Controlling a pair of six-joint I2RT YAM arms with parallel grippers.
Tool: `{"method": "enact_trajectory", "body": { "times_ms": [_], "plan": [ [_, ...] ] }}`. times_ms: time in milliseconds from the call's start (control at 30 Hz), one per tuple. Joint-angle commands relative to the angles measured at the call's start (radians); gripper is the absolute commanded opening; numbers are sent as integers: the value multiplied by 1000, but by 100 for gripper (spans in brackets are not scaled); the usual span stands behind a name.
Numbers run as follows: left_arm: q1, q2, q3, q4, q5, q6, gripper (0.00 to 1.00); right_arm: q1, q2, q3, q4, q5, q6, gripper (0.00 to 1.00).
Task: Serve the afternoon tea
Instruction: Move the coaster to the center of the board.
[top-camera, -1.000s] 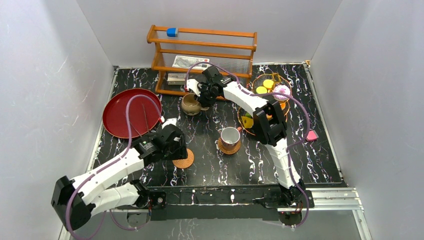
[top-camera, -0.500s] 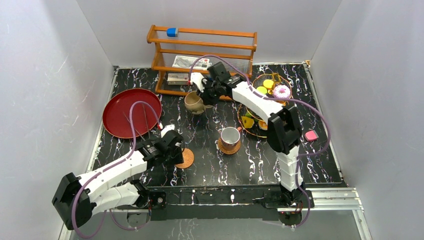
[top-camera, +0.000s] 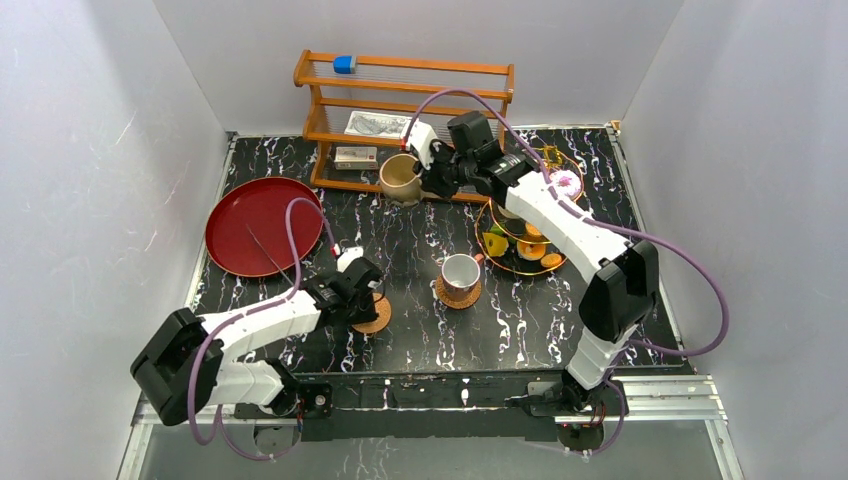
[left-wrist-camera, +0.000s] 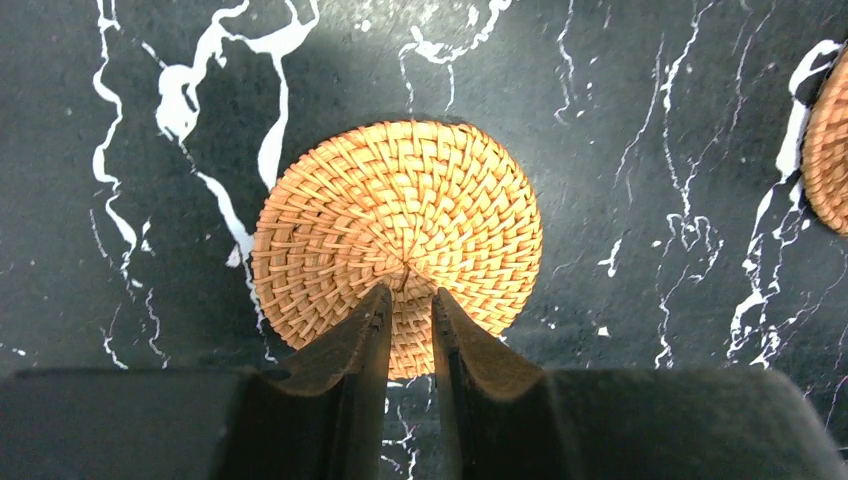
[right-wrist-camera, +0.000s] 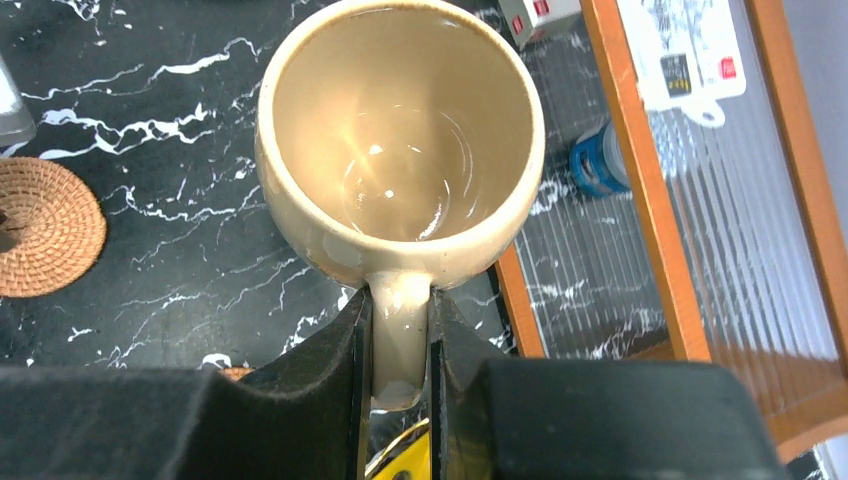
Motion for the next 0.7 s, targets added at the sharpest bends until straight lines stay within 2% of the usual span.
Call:
{"method": "enact_trajectory", "body": {
  "times_ms": [0,300,467,667],
  "plan": [
    [-1,49,-8,128,-55,30,20,-37,-114,-38,168,18,48,0],
    [-1,245,69,224,-95,56,19,-99,-211,-93,190,9,68,0],
    [17,378,186,236,-87,83,22,-116,-235,-94,186,8,80,0],
    [114,493,273,310,28,93,21,-125,-251,-92,185,2,100,0]
  ]
}}
